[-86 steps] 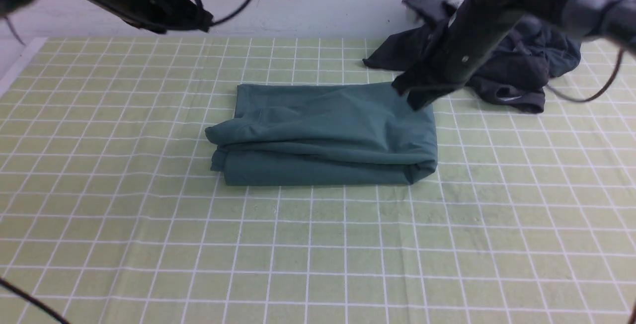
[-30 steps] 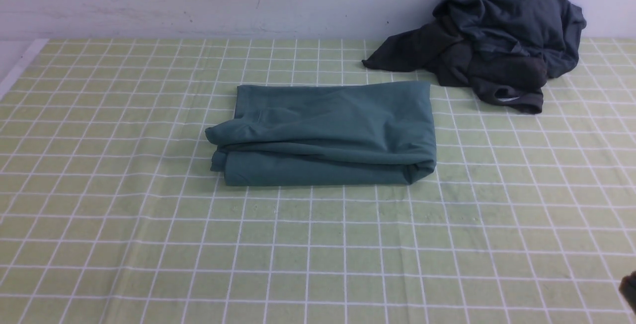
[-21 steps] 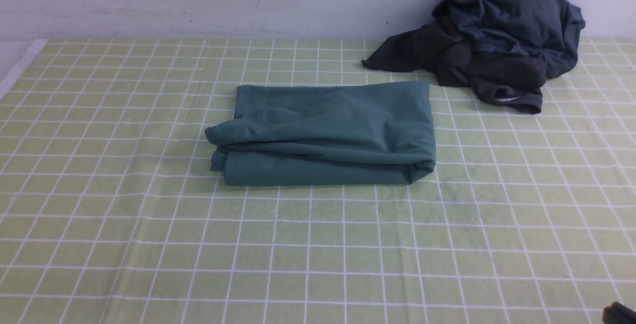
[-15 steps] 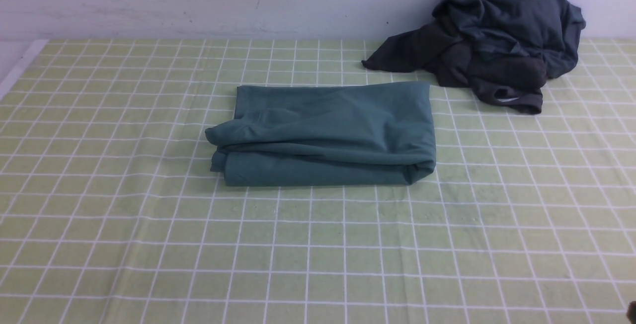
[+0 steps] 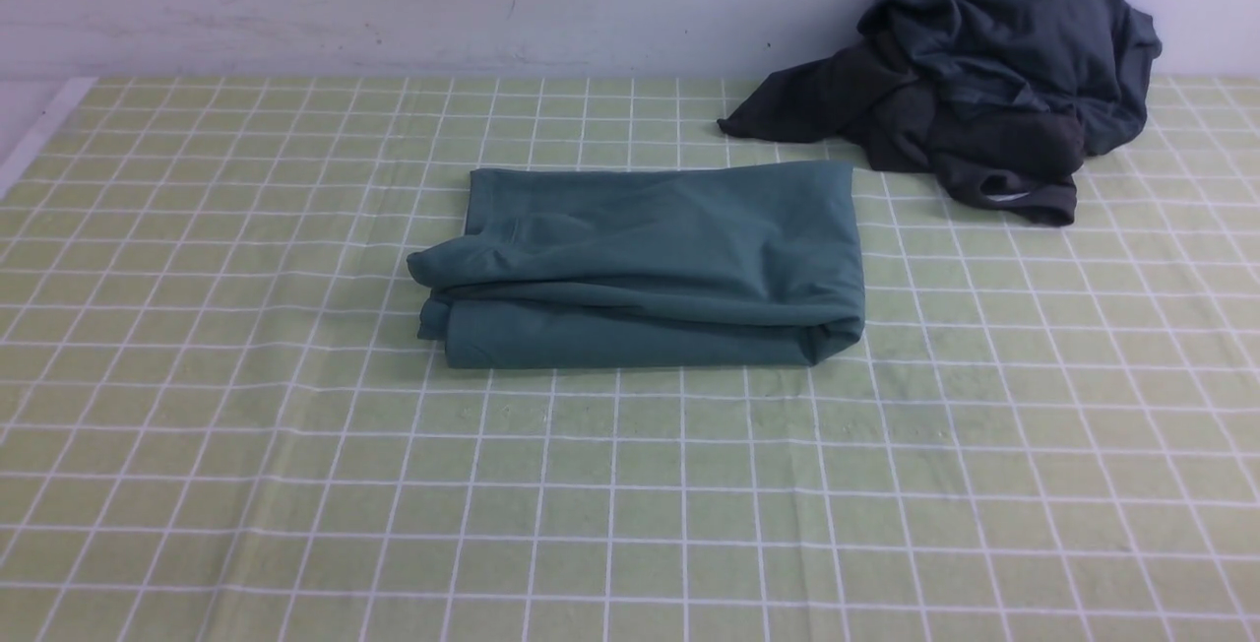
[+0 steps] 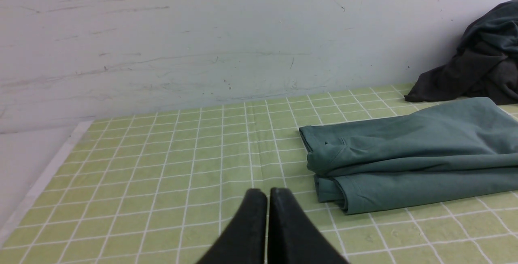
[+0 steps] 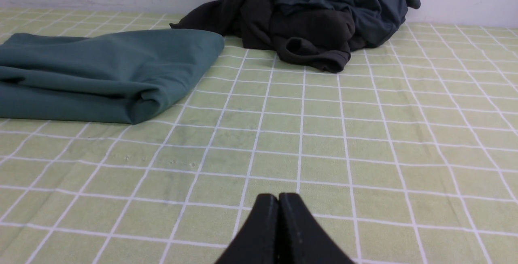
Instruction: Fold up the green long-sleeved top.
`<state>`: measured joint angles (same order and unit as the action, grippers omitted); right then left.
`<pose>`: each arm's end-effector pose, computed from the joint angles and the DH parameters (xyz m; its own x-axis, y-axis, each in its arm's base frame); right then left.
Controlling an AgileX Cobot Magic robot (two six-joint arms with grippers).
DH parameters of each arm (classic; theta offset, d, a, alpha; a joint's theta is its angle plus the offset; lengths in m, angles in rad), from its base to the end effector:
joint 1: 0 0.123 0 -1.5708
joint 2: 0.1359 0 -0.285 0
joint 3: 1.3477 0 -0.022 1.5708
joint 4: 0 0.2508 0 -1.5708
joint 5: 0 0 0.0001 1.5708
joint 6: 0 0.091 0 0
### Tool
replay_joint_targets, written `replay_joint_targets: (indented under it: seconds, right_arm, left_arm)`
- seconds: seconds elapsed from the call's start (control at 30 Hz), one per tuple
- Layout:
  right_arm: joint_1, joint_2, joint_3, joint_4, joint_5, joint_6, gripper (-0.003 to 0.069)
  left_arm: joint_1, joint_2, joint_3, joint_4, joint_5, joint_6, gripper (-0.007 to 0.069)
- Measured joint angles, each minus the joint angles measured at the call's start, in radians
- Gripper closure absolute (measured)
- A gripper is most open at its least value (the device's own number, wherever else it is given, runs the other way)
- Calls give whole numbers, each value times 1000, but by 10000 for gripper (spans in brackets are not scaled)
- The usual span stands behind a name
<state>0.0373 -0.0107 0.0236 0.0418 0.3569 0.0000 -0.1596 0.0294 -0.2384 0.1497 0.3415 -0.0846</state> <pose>0.0530 0.0033 0.1737 -0.2802 0.0287 -0.9595 -0.0404 0.9983 0.0417 0.0433 -0.0024 0.2602 -0.0350 0.0628 -0.9974 0.1116 0.9920 0.0586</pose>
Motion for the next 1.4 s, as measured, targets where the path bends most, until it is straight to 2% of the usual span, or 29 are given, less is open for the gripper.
replay_joint_targets:
  seconds: [0.57,0.77,0.83,1.07,1.4]
  right_arm:
    - [0,0,0,-1,0,5,669]
    - [0,0,0,-2,2,5,669]
    - [0,0,0,-2,2,0,669]
    - [0,0,0,-3,2,0,669]
    - [0,0,0,-3,2,0,669]
  left_arm:
    - [6,-22,45,-1,-26,0,627]
    - [79,-40,181,-102,-86,14,627]
    - [110,-40,256,-182,-114,64,627]
    - [129,-40,262,-221,5,196,627]
    - [129,-40,262,-225,2,215,627]
